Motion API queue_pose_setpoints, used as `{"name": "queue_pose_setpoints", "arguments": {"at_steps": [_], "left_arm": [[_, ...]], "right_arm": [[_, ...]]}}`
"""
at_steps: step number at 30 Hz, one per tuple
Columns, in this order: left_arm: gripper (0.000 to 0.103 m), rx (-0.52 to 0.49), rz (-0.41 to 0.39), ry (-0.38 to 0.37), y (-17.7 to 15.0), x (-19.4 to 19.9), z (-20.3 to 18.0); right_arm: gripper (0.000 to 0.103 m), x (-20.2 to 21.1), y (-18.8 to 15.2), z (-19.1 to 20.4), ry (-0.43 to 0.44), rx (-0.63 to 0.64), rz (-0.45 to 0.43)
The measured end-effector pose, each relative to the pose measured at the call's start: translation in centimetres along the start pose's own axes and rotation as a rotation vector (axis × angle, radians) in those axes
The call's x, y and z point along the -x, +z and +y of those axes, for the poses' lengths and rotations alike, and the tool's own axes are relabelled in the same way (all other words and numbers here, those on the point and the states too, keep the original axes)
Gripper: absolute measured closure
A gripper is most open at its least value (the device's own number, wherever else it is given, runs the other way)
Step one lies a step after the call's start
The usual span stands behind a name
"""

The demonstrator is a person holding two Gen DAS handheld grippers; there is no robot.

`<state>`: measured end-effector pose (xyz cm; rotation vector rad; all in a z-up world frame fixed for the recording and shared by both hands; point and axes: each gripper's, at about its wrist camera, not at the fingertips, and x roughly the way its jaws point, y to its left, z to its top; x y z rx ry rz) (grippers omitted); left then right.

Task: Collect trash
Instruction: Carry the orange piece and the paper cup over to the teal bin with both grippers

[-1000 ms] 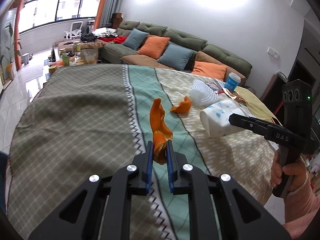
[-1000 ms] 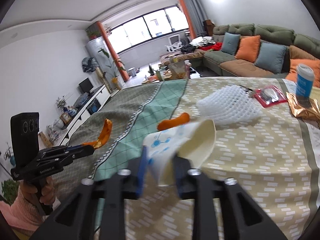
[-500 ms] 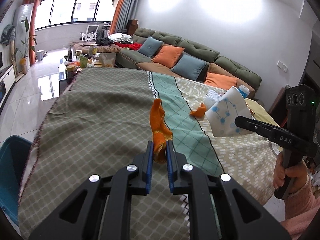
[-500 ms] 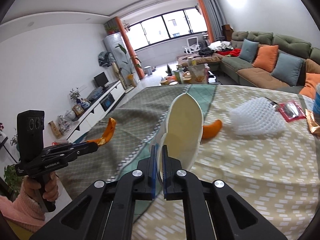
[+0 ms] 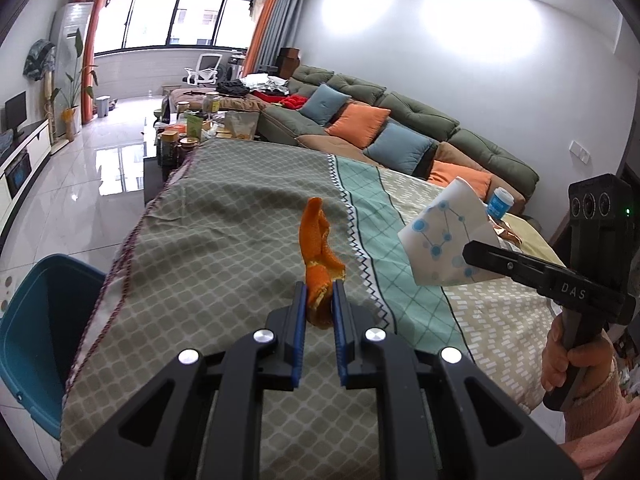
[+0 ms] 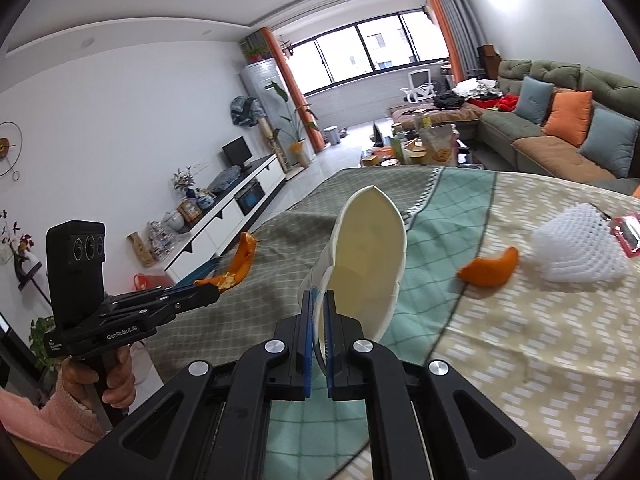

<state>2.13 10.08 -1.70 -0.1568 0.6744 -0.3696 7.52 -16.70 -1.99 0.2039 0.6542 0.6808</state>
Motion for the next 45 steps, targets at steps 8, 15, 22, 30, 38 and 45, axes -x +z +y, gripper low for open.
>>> {"name": "queue_pose_setpoints", "arguments": {"at_steps": [8, 15, 22, 30, 38, 45], "left_arm": [[0.089, 0.027, -0.014, 0.032, -0.3, 1.4, 1.4], [0.089, 0.049, -0.026, 0.056, -0.6, 2.5, 2.7], [0.089, 0.073, -0.036, 0.089, -0.8, 3.6, 4.0], [0.089, 0.096, -0.048, 0.121, -1.1, 4.6, 5.3], [0.089, 0.118, -0.062, 0.150, -1.2, 5.4, 6.5], [0.089, 0.131, -0.068, 0.166, -1.5, 6.1, 7.2]], "right_arm": [[0.098, -1.5, 0.1, 1.8, 0.048, 0.018, 0.018], [0.098, -2.5, 0.1, 3.0, 0.079, 0.036, 0.033], [0.098, -4.2, 0.4, 4.3, 0.119, 0.052, 0.051], [0.098, -5.8, 0.7, 5.9, 0.165, 0.065, 0.072], [0.098, -7.0, 0.7, 7.3, 0.204, 0.081, 0.090], [0.098, -8.0, 0.7, 8.7, 0.236, 0.094, 0.108]]}}
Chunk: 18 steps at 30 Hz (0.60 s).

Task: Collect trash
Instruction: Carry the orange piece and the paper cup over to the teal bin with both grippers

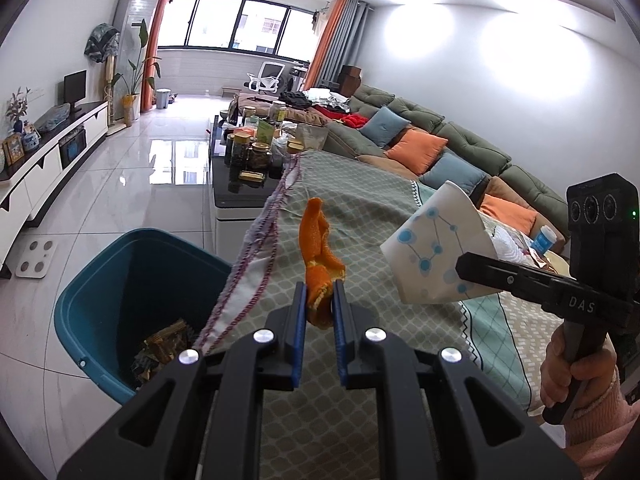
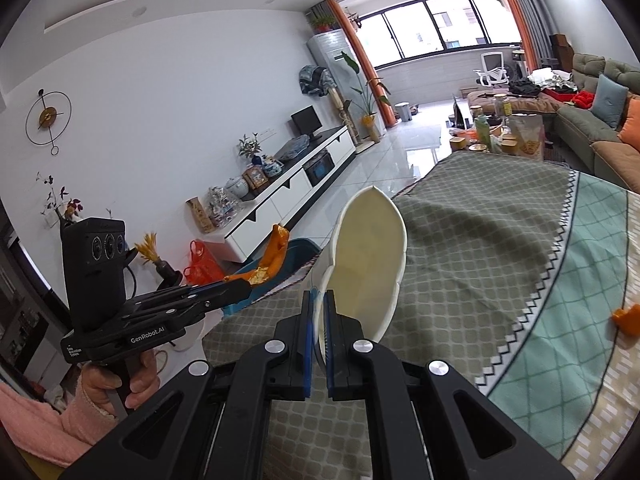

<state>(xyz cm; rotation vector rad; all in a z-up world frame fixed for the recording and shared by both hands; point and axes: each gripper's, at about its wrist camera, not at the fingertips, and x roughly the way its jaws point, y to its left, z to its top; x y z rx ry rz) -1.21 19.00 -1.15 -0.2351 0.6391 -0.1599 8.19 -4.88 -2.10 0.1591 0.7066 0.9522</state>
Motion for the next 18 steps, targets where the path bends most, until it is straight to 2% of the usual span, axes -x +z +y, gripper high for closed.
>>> {"name": "queue_pose_setpoints", "arguments": {"at_steps": [18], "left_arm": [[0.089, 0.040, -0.028, 0.065, -0.1, 1.9, 3.1]], "right_arm": [[0.098, -3.0, 0.7, 2.5, 0.061, 0.048, 0.037]]}}
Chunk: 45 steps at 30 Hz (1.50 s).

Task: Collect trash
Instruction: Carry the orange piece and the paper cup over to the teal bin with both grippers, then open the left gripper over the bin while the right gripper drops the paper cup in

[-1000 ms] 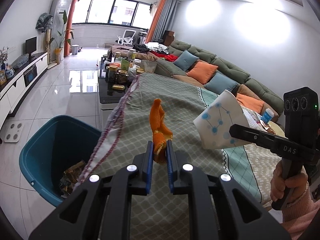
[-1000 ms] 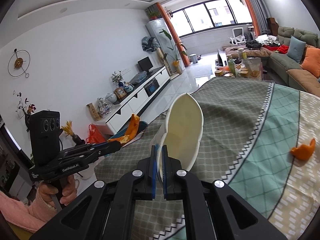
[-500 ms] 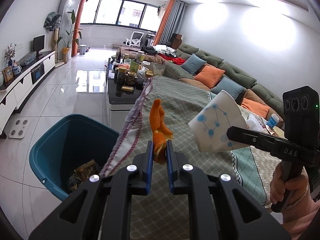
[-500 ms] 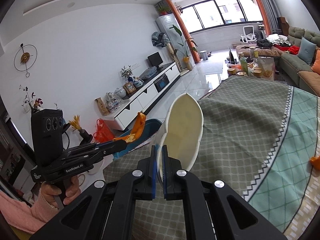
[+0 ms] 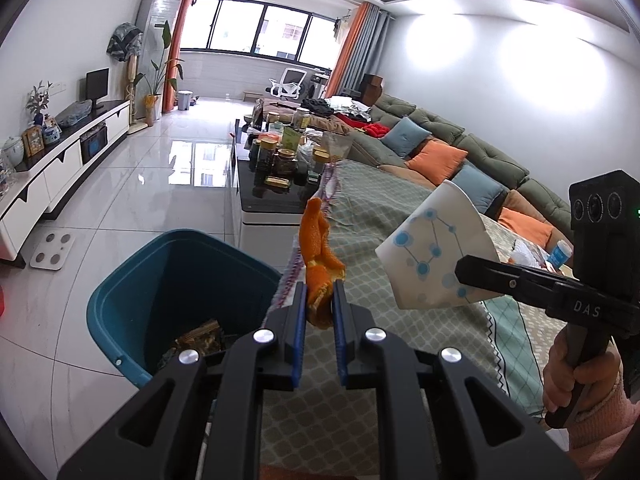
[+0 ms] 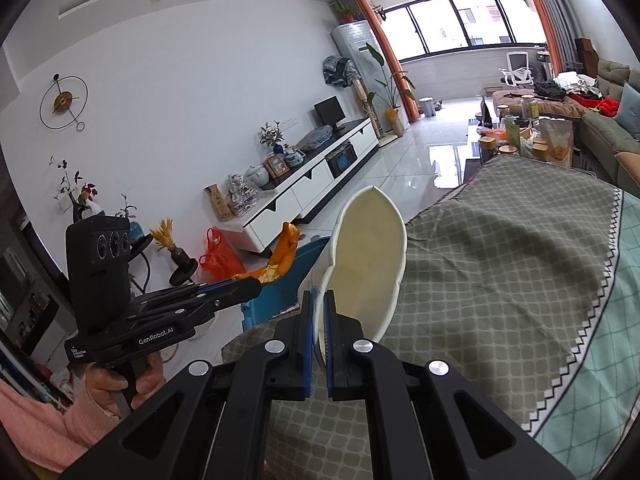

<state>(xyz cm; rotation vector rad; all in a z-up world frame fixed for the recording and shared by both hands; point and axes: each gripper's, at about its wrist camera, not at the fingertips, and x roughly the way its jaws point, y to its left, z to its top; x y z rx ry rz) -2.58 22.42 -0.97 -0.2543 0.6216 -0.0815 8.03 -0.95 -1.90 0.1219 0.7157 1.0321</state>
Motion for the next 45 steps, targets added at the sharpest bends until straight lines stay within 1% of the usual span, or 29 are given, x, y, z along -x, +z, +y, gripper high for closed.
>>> {"name": "queue_pose_setpoints", "arguments": {"at_steps": [31, 35, 45], "left_arm": [[0.089, 0.058, -0.008, 0.090, 0.2, 0.0, 1.4], [0.089, 0.067, -0.009, 0.101, 0.1, -0.2, 1.1], [0.089, 0.093, 0.000, 0.127, 0.2, -0.5, 1.9]], "right_arm": [[0.098, -4.3, 2.1, 2.5, 0.066, 0.032, 0.050], [0.098, -4.9, 2.1, 2.8, 0.070, 0.036, 0.058], [0.098, -6.5, 2.3, 3.5, 0.069, 0.055, 0.081]]}}
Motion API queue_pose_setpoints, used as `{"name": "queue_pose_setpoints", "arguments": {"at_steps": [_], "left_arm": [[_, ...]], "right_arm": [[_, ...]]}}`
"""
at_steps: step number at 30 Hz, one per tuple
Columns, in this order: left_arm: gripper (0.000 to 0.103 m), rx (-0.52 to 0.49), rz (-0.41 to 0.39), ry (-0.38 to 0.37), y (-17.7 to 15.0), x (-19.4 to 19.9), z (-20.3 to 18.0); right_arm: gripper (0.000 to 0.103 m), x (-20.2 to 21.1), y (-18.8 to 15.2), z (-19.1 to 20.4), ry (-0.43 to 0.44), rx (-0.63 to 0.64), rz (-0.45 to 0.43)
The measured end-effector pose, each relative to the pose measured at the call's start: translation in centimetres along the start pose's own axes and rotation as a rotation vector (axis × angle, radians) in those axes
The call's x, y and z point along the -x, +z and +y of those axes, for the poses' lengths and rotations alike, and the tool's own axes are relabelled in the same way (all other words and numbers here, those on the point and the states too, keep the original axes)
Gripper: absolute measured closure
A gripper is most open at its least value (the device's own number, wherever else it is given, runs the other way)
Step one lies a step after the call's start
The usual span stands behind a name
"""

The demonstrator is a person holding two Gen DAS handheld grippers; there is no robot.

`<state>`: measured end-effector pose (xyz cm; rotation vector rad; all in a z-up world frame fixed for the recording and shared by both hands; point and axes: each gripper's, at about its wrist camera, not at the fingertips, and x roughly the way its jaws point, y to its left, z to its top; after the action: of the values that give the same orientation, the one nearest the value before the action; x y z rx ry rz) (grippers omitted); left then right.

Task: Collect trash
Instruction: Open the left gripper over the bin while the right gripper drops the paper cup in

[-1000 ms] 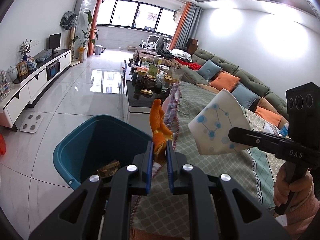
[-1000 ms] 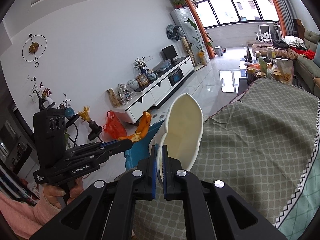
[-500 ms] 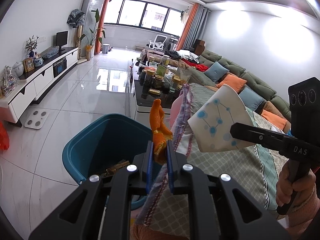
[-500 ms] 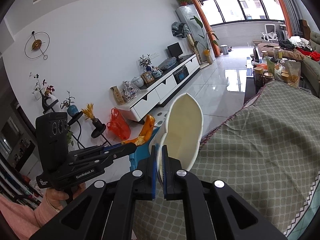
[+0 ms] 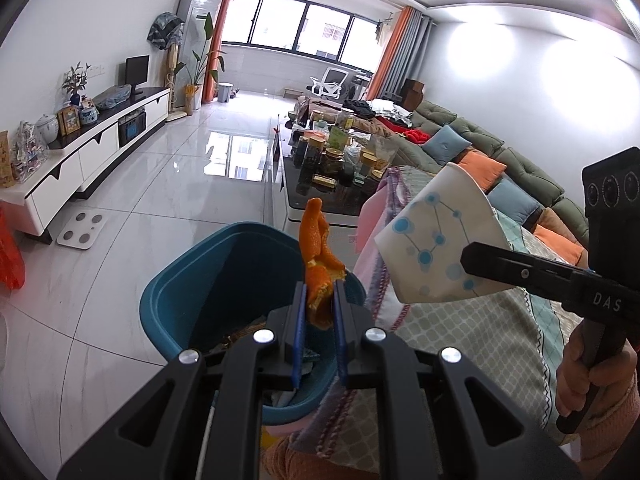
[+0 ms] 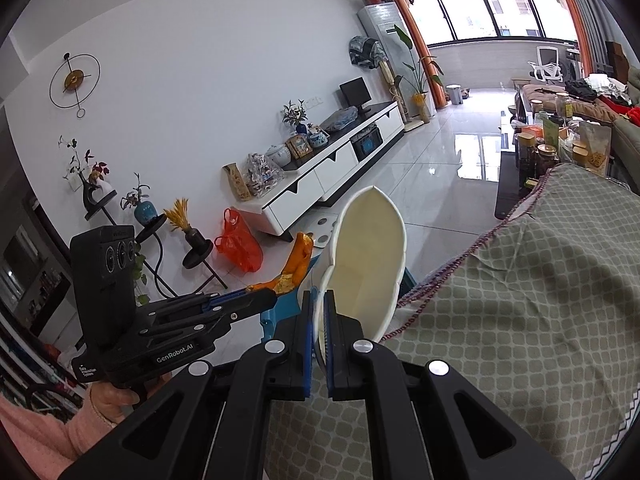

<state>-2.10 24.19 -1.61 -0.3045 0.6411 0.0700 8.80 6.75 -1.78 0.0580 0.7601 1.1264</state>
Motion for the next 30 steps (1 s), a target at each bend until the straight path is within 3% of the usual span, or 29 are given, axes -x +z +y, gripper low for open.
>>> {"name": "queue_pose_setpoints", "arguments": {"at_steps": [30], "left_arm": [[0.089, 0.052, 0.064, 0.066, -0.7, -3.1, 1.3]], "right_arm": [[0.098, -5.3, 0.8, 1.1, -0.024, 0.042, 0.105]]}}
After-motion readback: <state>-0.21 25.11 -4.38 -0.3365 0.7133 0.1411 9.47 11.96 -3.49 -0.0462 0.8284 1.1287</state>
